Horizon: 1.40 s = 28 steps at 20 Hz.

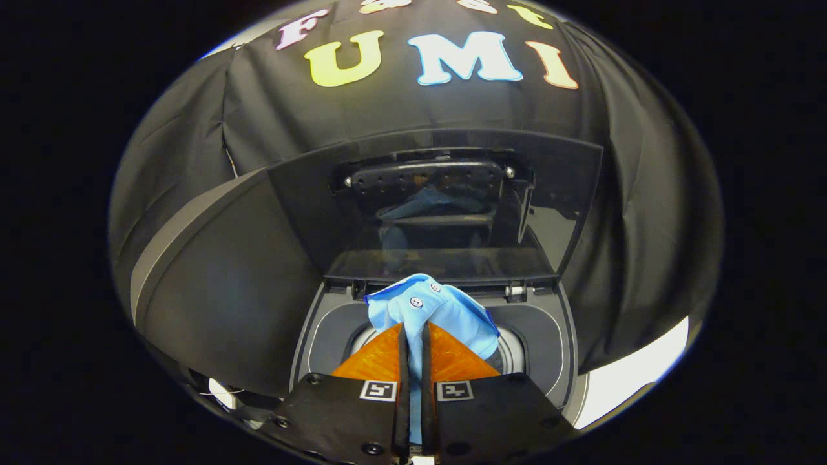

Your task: Put the clothes into the washing machine and then close the washing machine lid.

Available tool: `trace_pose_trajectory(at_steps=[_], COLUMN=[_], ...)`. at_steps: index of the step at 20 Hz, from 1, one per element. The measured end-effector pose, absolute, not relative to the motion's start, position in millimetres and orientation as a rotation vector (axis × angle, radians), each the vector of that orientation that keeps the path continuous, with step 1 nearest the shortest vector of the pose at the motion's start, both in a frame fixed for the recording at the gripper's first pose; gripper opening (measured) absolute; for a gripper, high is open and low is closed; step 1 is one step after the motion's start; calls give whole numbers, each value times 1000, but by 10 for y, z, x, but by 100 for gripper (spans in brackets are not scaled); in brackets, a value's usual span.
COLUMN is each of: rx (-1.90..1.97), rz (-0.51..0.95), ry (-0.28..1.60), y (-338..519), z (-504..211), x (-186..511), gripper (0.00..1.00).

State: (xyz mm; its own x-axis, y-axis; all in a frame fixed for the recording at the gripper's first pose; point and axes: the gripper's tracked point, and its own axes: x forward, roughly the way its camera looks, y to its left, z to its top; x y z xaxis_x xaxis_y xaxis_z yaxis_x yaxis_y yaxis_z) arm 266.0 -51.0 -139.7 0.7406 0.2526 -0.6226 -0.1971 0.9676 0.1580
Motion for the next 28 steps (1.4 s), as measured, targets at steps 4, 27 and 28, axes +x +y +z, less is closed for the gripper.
trace_pose_trajectory(at_steps=[4, 27, 28], rx=[98, 30, 31], rz=[257, 191, 188], ry=[748, 374, 340], y=[-476, -461, -453], z=[-1560, -518, -413], x=[2533, 2883, 2934], gripper=[13, 98, 98])
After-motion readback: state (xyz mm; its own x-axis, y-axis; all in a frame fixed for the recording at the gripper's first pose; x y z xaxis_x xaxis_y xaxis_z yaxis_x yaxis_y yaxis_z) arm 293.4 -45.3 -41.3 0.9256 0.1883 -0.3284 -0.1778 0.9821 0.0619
